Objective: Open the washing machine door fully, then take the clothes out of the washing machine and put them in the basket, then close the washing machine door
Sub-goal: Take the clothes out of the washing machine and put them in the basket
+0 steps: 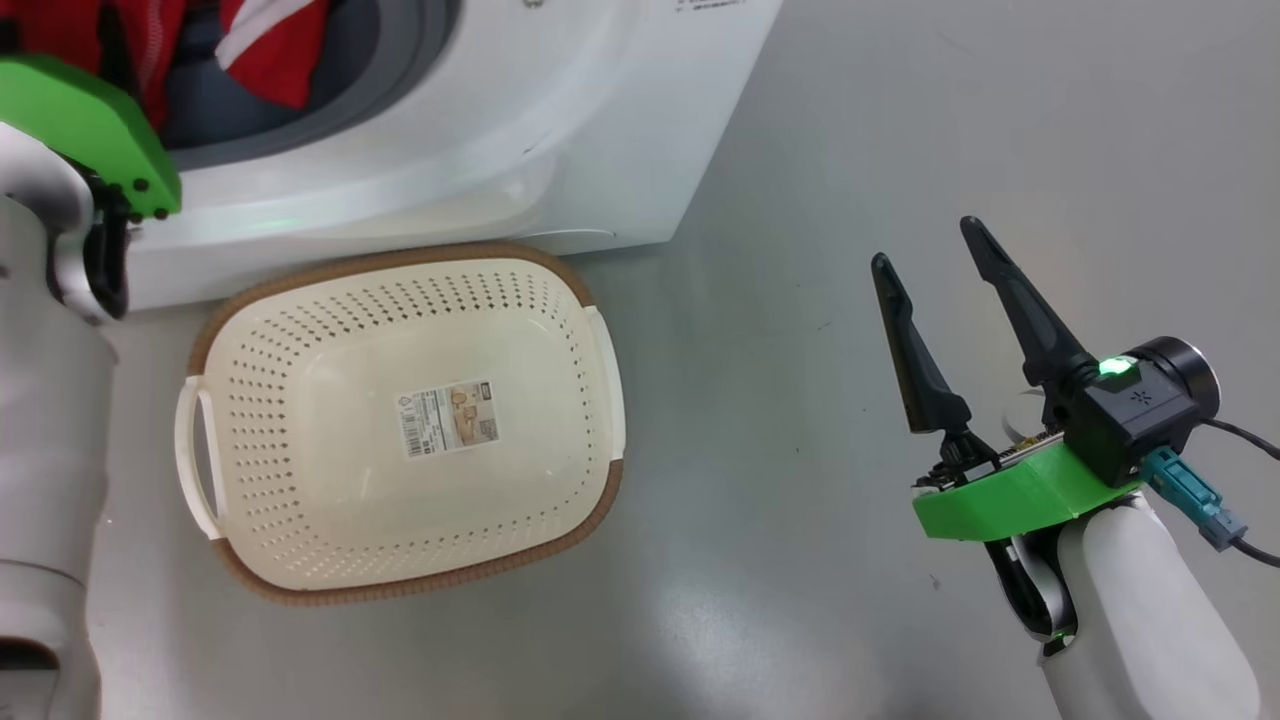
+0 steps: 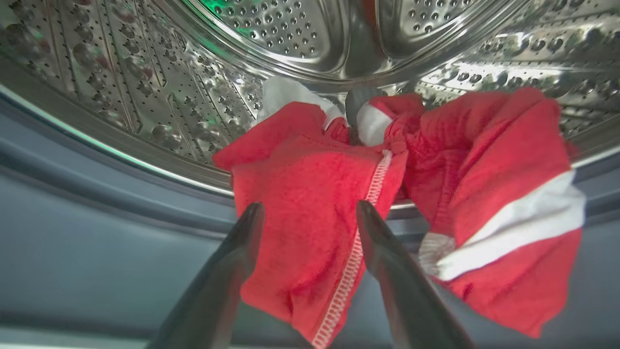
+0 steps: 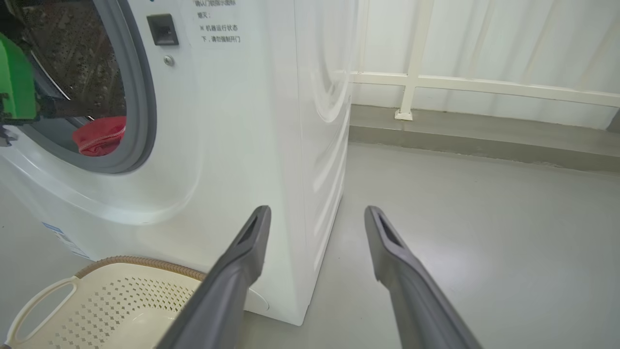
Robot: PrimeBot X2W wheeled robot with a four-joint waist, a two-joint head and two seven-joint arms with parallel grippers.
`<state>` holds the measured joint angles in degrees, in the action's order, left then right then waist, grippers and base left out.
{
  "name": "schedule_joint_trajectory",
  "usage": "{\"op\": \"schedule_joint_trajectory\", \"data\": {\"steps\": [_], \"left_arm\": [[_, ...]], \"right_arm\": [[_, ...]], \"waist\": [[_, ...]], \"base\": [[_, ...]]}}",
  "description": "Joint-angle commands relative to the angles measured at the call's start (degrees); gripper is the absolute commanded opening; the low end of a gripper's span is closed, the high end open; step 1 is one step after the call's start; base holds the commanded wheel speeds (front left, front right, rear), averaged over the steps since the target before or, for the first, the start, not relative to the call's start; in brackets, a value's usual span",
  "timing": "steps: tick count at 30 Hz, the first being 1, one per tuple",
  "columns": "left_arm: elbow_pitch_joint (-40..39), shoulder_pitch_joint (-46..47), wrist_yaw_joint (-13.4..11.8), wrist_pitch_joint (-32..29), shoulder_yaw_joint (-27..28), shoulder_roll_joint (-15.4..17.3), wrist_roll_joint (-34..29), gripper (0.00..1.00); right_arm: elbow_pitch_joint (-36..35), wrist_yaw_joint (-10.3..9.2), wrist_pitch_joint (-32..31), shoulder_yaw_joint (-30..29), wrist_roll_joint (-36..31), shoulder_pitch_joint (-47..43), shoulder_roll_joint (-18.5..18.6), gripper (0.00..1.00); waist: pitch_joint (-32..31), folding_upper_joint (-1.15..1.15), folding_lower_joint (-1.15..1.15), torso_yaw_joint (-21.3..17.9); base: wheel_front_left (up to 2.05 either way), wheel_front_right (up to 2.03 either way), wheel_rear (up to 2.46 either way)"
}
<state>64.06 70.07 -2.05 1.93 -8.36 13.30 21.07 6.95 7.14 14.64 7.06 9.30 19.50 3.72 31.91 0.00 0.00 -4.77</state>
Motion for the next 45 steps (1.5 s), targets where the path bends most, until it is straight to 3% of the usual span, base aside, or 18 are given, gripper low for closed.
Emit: {"op": "schedule_joint_trajectory", "data": {"steps": [1, 21, 22, 23, 24, 31, 45], "left_arm": [[-0.1, 1.26, -0.71, -1.02, 0.17, 3.23, -0.9, 1.0], [7.71, 5.19, -4.28, -12.96, -4.71, 7.03, -4.11, 1.0], [7.78, 5.15, -4.31, -12.98, -4.7, 7.19, -4.01, 0.73], [7.82, 5.09, -4.53, -12.75, -4.89, 7.38, -4.15, 0.29], [7.83, 5.01, -4.64, -12.44, -5.03, 7.47, -4.21, 0.0], [6.89, 4.51, -4.32, -8.46, -4.76, 7.19, -3.16, 0.0], [3.07, 1.25, -3.02, 6.61, -2.97, 5.87, -0.22, 0.0]], "right_arm": [[-0.97, 0.35, 0.36, 1.57, 0.81, 0.48, -0.06, 1.0], [0.72, 0.35, 0.36, 3.84, 3.09, 1.79, -0.75, 1.0], [0.75, 0.35, 0.36, 3.81, 3.14, 1.78, -0.76, 1.0], [0.76, 0.35, 0.36, 3.77, 3.18, 1.76, -0.77, 1.0], [0.78, 0.35, 0.36, 3.74, 3.23, 1.74, -0.78, 1.0], [0.85, 0.35, 0.36, 3.58, 3.32, 1.88, -0.82, 1.0], [1.12, 0.35, 0.36, 2.98, 2.52, 1.04, -0.83, 1.0]], "waist": [[0.49, 0.0, 0.0, -0.58], [1.38, 0.0, 0.0, -4.8], [1.41, 0.0, 0.0, -4.83], [1.44, 0.0, 0.0, -4.82], [1.47, 0.0, 0.0, -4.8], [1.8, 0.0, 0.0, -3.85], [0.4, 0.0, 0.0, -0.77]], "base": [[0.0, 0.0, 0.0], [0.0, 0.0, 0.0], [0.0, 0.0, 0.0], [0.0, 0.0, 0.0], [0.0, 0.0, 0.0], [0.0, 0.0, 0.0], [0.0, 0.0, 0.0]]}}
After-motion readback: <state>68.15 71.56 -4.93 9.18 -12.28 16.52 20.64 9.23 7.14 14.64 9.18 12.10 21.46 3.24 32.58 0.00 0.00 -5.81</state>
